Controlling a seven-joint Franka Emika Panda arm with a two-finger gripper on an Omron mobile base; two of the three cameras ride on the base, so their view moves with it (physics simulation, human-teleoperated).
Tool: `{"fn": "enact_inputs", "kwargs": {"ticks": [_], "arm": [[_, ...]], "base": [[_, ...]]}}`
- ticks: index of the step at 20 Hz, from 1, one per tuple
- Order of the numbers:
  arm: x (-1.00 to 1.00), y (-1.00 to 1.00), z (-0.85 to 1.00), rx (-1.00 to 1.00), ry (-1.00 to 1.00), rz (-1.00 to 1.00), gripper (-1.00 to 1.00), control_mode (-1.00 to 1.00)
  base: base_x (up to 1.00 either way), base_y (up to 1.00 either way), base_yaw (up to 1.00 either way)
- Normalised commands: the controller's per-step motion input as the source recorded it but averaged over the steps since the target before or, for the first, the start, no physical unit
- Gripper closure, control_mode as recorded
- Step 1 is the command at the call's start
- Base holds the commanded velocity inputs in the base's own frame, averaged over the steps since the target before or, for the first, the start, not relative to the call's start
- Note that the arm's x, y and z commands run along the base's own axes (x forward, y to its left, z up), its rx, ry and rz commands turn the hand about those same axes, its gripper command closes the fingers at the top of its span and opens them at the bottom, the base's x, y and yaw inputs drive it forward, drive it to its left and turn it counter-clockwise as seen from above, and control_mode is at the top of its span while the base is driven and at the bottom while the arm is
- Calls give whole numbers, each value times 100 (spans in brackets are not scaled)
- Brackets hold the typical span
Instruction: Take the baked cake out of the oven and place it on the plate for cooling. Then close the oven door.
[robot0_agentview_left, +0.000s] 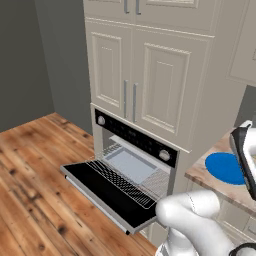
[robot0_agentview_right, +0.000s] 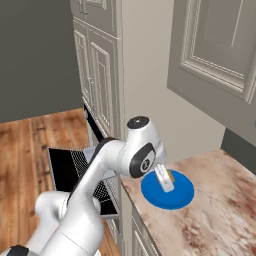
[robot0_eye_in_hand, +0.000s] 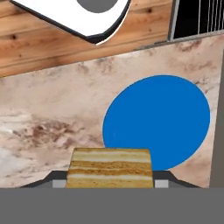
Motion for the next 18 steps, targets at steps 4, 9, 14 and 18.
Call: {"fn": "enact_inputs", "kwargs": {"ticks": [4, 9, 14, 18], "arm": [[46, -8, -36, 4, 0, 6, 100, -100], [39, -8, -43, 3, 0, 5, 100, -100], [27, -5, -45, 2, 0, 4, 100, -100], [13, -5, -34, 2, 0, 4, 100, -100]], "base": [[0, 0, 0], [0, 0, 0], [0, 0, 0], [0, 0, 0]]}}
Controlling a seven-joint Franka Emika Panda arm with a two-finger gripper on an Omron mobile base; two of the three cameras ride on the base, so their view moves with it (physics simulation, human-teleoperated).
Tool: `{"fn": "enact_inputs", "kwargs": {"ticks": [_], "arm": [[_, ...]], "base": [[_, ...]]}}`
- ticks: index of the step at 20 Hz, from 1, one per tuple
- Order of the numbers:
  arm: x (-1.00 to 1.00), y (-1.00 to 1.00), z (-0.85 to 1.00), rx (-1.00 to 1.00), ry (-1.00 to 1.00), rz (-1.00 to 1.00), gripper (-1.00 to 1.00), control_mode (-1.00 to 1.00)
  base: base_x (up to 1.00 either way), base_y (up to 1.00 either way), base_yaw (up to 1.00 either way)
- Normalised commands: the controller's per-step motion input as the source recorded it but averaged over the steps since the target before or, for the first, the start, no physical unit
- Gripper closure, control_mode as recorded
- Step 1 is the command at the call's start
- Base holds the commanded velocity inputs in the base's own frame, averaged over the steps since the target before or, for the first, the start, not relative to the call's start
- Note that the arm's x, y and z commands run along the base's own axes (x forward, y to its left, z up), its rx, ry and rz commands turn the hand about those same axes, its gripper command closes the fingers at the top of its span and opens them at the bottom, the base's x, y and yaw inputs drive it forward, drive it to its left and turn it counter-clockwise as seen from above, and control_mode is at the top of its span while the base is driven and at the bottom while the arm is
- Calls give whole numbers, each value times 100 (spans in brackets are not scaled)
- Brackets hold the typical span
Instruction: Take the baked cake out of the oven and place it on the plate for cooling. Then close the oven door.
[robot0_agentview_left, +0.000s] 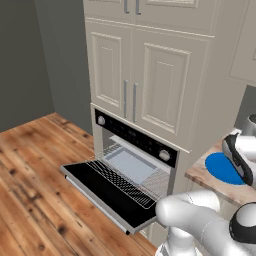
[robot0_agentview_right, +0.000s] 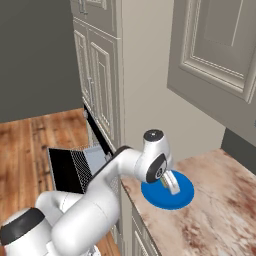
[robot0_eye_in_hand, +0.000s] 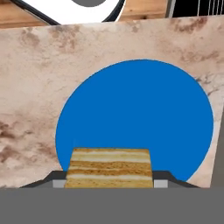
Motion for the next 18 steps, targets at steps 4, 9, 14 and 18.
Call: {"fn": "enact_inputs", "kwargs": {"ticks": [4, 9, 14, 18], "arm": [[9, -4, -29, 2, 0, 4, 100, -100], [0, -5, -20, 2, 0, 4, 100, -100], [0, -1, -18, 2, 0, 4, 100, -100], [0, 0, -12, 1, 0, 4, 100, -100]], "base": [[0, 0, 0], [0, 0, 0], [0, 0, 0], [0, 0, 0]]}}
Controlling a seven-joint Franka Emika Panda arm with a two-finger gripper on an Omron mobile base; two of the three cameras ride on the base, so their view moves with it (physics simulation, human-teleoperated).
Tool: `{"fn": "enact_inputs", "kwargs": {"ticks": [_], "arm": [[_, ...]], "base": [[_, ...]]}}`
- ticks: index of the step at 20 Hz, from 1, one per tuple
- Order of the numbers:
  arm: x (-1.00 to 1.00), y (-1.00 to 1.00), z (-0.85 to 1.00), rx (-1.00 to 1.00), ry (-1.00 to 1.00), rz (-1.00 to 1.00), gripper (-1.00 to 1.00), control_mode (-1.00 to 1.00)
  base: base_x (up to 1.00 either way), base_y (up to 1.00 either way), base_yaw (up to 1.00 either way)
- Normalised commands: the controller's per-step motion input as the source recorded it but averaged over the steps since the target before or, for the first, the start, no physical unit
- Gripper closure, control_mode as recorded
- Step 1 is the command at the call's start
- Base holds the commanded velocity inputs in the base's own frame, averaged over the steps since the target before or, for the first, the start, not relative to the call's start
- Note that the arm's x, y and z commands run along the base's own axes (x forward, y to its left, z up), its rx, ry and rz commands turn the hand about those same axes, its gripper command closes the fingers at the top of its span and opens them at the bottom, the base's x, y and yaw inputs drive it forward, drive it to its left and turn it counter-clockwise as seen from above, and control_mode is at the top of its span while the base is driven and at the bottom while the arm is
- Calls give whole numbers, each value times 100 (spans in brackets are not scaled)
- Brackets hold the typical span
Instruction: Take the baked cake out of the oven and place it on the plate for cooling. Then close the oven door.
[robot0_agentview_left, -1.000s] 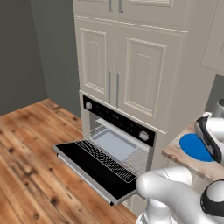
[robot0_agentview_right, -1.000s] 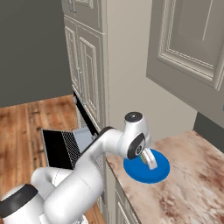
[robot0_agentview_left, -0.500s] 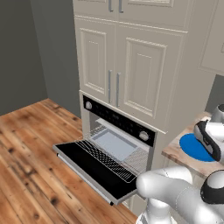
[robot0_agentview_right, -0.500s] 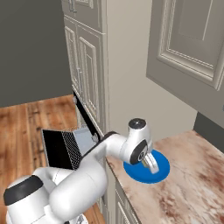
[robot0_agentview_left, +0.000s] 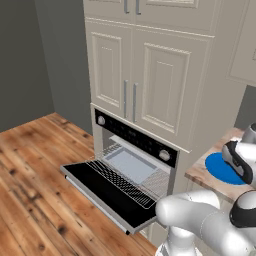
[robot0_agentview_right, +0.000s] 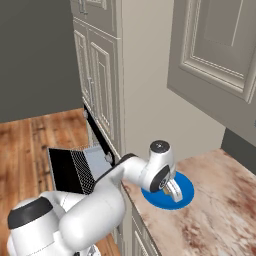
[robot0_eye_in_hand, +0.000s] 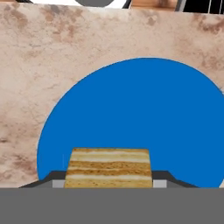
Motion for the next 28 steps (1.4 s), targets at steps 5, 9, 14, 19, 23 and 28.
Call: {"fn": "enact_inputs", "kwargs": {"ticks": [5, 9, 14, 19, 23, 28], "arm": [[9, 0, -10, 0, 0, 3, 100, -100], [13, 0, -8, 0, 0, 3, -100, -100], [15, 0, -6, 0, 0, 3, -100, -100], [0, 0, 0, 1, 0, 4, -100, -100], [-4, 0, 7, 0, 0, 2, -100, -100], [-71, 5, 90, 0, -14, 0, -100, -100]], "base": [[0, 0, 0], [0, 0, 0], [0, 0, 0], [0, 0, 0], [0, 0, 0], [0, 0, 0]]}}
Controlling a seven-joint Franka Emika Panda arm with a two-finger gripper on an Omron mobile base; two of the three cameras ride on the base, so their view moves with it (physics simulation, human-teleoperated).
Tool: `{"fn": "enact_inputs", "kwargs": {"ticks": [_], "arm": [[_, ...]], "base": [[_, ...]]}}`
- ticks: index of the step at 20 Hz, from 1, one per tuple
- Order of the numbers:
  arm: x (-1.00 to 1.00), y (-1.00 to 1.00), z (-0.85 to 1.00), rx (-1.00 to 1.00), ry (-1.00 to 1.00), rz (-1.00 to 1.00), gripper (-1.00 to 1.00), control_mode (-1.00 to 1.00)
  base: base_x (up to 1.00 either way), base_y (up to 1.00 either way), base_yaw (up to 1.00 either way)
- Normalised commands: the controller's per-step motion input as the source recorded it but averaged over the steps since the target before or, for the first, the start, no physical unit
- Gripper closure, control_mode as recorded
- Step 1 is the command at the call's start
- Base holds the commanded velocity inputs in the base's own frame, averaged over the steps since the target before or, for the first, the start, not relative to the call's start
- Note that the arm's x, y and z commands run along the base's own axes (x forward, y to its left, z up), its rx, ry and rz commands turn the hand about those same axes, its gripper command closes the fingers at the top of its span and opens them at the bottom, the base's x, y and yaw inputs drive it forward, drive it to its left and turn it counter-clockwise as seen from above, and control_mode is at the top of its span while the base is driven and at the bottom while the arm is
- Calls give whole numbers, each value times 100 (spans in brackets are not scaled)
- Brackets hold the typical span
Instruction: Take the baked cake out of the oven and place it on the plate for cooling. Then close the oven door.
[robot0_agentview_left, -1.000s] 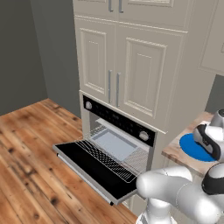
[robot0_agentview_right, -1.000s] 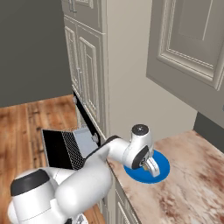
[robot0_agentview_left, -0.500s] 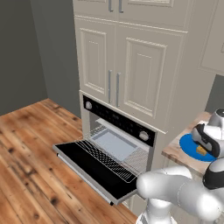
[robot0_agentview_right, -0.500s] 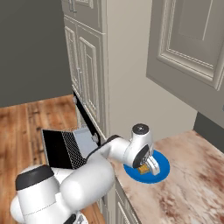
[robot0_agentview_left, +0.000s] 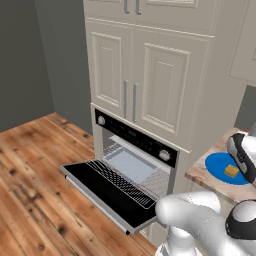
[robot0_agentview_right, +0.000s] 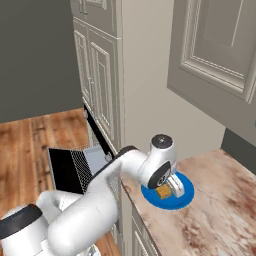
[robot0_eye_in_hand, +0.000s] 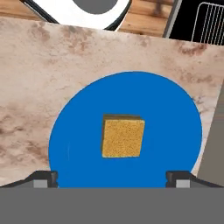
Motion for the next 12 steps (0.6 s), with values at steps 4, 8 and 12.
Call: {"fn": "enact_inputs", "kwargs": {"ticks": [4, 8, 12], "arm": [[-98, 31, 100, 0, -17, 0, -100, -100], [-85, 53, 100, 0, -9, 0, -100, -100], [-46, 90, 96, 0, -1, 0, -100, -100]], "base": [[0, 0, 0], [0, 0, 0], [0, 0, 0]]}}
